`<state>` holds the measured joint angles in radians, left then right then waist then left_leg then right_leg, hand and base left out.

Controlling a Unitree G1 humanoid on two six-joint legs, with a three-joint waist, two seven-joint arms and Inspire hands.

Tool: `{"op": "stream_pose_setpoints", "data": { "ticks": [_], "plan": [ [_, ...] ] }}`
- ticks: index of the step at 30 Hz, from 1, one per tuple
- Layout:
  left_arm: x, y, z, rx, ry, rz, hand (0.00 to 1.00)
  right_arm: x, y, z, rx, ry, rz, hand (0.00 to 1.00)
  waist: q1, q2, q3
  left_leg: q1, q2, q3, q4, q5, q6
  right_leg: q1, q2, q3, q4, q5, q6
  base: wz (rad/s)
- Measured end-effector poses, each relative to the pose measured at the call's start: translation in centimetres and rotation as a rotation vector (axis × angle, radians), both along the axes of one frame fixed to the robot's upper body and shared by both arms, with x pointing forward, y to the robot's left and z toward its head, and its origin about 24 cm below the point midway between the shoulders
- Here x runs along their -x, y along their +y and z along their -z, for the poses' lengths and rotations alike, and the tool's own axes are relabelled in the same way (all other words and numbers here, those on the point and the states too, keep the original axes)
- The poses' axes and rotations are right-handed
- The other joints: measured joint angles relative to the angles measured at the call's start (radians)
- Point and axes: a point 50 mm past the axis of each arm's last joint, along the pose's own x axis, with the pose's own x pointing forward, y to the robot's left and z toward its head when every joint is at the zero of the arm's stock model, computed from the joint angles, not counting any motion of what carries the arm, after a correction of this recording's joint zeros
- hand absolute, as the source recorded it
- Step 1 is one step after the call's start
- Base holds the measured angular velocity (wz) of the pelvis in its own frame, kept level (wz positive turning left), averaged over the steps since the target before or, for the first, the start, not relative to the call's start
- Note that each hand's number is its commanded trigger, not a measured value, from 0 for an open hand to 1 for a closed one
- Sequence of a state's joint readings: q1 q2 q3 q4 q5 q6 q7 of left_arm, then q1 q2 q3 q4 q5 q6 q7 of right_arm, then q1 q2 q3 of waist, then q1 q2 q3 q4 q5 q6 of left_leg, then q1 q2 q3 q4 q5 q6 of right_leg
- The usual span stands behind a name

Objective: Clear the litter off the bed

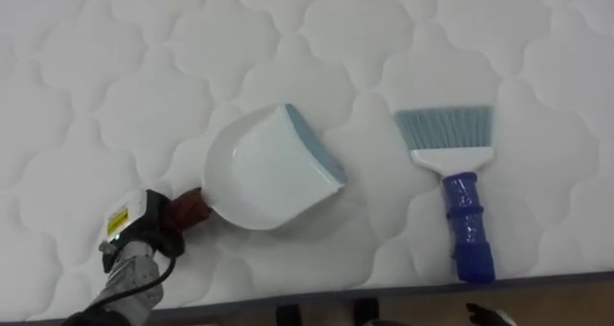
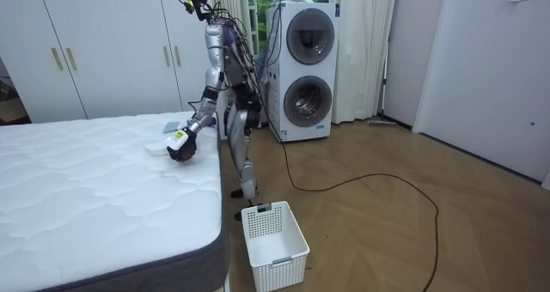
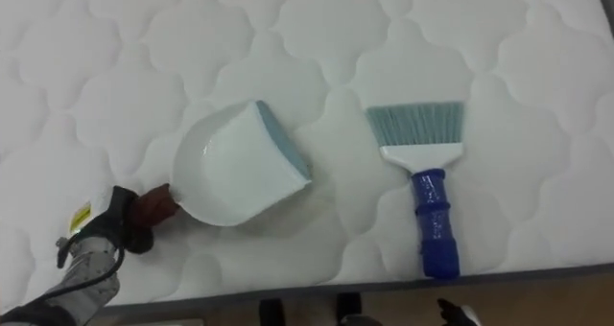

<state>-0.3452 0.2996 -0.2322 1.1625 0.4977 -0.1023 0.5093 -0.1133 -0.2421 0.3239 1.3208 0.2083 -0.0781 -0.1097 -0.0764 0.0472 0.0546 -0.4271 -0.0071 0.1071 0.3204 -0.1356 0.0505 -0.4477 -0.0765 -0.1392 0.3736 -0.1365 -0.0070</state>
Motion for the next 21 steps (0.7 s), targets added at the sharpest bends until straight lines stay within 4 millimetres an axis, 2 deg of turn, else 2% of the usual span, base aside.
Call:
{"op": "stream_pose_setpoints", "data": {
  "ticks": [2,6,8,12,21],
  "plan": [
    [-0.1,0.3,-0.6,-0.021,-0.053,0.007,1.00,0.4,-0.4,0.0,-0.007,-0.012,0.053,0.00,0.000,0.000,-0.0008,-0.001,-0.005,0.000,0.004,0.000,0.000,-0.009,-0.009,0.000,0.024,-0.012,0.000,0.05],
    [0.2,1.0,-1.3,-0.070,-0.132,0.002,1.00,1.1,-1.1,-0.1,-0.009,-0.023,0.131,0.00,-0.001,0.009,-0.0103,0.000,-0.007,0.001,0.012,0.000,0.000,-0.013,-0.012,0.002,0.041,-0.018,-0.001,0.00],
    [0.3,1.0,-1.3,-0.085,-0.148,0.006,1.00,1.3,-1.3,-0.1,-0.003,-0.021,0.137,0.00,-0.001,0.010,-0.0163,0.000,-0.006,0.001,0.017,0.000,0.000,-0.012,-0.011,0.001,0.043,-0.018,-0.001,0.00],
    [0.9,0.9,-1.1,-0.092,-0.169,0.012,1.00,1.3,-1.4,-0.1,0.000,-0.028,0.149,0.00,-0.002,0.012,-0.0210,0.011,-0.005,0.003,0.021,0.000,0.000,0.001,-0.011,0.000,0.041,-0.018,-0.002,0.00],
    [3.3,2.0,0.0,-0.179,-0.117,0.037,1.00,1.4,-2.2,-0.3,-0.020,-0.069,0.304,0.00,-0.001,0.013,-0.0237,0.036,-0.004,0.018,0.017,0.000,0.000,0.013,-0.010,0.016,0.045,-0.018,-0.002,-0.03]
  ]
}}
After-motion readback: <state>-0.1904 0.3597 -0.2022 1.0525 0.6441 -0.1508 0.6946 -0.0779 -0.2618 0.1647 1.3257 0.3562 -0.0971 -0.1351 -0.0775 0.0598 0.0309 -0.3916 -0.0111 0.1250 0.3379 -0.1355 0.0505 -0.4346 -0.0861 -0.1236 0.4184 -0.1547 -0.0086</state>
